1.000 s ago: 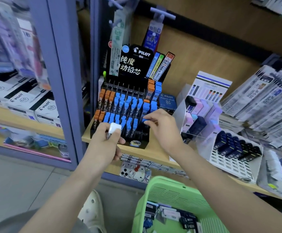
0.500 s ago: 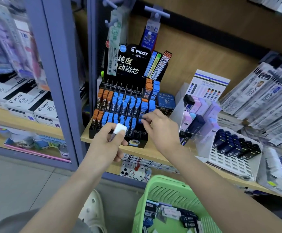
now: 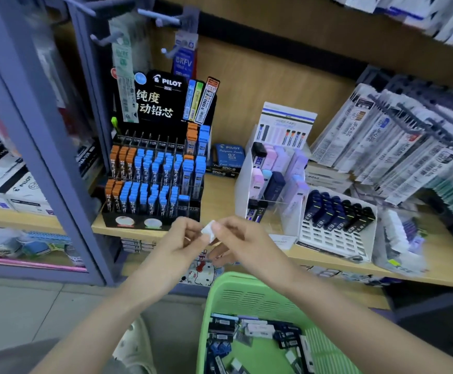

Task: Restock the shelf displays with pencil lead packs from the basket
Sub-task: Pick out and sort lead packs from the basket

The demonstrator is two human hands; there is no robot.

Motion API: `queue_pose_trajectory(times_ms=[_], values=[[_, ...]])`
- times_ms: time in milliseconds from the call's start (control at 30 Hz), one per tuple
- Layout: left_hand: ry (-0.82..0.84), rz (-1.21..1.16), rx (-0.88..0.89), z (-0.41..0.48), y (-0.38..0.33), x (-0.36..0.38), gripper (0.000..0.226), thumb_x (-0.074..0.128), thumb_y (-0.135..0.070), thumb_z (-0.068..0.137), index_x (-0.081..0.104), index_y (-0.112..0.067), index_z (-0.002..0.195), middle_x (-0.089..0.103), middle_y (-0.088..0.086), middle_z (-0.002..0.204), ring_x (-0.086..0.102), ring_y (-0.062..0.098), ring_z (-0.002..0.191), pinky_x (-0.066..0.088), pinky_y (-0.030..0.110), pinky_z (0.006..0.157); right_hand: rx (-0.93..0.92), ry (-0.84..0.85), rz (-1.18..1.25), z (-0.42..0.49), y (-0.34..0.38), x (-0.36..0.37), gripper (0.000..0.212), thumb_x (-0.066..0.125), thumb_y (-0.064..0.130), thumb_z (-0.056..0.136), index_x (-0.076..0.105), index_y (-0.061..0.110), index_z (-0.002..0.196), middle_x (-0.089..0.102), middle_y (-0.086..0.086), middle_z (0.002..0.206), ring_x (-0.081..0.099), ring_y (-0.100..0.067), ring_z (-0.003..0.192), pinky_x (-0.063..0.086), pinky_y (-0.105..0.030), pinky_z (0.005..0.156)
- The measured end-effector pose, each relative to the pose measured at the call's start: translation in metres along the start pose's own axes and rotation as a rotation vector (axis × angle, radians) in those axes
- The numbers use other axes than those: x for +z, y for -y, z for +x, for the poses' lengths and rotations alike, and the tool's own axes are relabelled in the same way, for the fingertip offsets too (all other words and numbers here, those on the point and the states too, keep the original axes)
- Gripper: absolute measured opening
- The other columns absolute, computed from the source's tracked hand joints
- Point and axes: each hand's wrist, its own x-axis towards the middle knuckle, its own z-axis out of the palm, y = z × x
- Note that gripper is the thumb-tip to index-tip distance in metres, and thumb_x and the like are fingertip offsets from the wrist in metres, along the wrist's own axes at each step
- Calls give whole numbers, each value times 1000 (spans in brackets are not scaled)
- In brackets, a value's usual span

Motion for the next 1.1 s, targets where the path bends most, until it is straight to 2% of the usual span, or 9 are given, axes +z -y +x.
queue_pose_trajectory(times_ms=[67, 167, 267, 367, 467, 633, 733, 867, 1100], values=[[23, 21, 29, 0, 0, 9, 5, 51, -16, 94, 49, -19, 90, 53, -2, 76, 49, -8, 54, 40, 17, 55, -14, -3, 23, -9, -5, -10, 10, 57, 16, 92, 59, 13, 101, 59, -3, 89, 65, -15, 73, 58, -27, 72], [65, 7, 4, -4, -3, 25, 10, 45, -22, 96, 47, -17, 88, 50, -9, 55, 43, -1, 45, 32, 22, 51, -46, -3, -9, -24, -11, -26, 27, 66, 9, 85, 55, 23, 106, 60, 2, 91, 65, -19, 82, 57, -30, 78], [161, -57, 7, -9, -11, 46, 19, 42, -26, 95, 48, -10, 87, 50, -9, 49, 39, 2, 47, 34, 16, 51, -68, -66, -69, -38, -17, -45, 27, 69, 7, 82, 58, 26, 97, 58, 5, 84, 62, -9, 73, 54, -19, 68], [270, 41, 69, -7, -13, 66, 29, 39, -48, 84, 50, -21, 83, 52, 7, 64, 41, 7, 56, 36, 24, 58, -90, -145, -156, -53, -25, -66, 20, 73, 10, 79, 59, 23, 85, 55, 5, 78, 56, -4, 68, 51, -16, 67], [359, 152, 106, 0, -16, 93, 35, 33, -57, 83, 50, -27, 82, 50, 14, 75, 43, 10, 64, 39, 30, 63, -98, -251, -246, -72, -38, -90, 18, 74, 19, 78, 57, 24, 80, 58, 7, 87, 59, -5, 79, 49, -16, 75], [302, 313, 245, 27, -40, 161, 13, 44, -29, 97, 53, -24, 88, 50, -10, 83, 45, 4, 67, 34, 15, 59, 4, -414, -170, -110, -60, -150, 16, 71, 23, 80, 55, 18, 81, 67, 0, 74, 66, -13, 69, 52, -24, 65], [331, 451, 360, 50, -54, 203, 10, 46, -24, 97, 53, -28, 103, 50, -17, 104, 50, 2, 91, 39, 17, 75, 53, -574, -247, -132, -75, -201, 14, 71, 22, 80, 58, 17, 81, 65, 1, 69, 65, -16, 68, 55, -38, 71], [383, 625, 540, 81, -67, 255, 25, 46, -24, 97, 49, -21, 122, 46, -8, 126, 43, 10, 117, 32, 26, 97, 78, -785, -341, -149, -93, -264, 13, 70, 25, 83, 57, 25, 82, 64, 1, 72, 65, -22, 77, 53, -45, 79], [507, 853, 746, 123, -70, 319, 42, 52, -16, 92, 42, -19, 133, 41, -2, 137, 38, 16, 127, 29, 30, 104, 48, -893, -485, -139, -120, -315, 14, 65, 27, 88, 53, 30, 81, 64, 5, 83, 62, -16, 85, 53, -39, 78]])
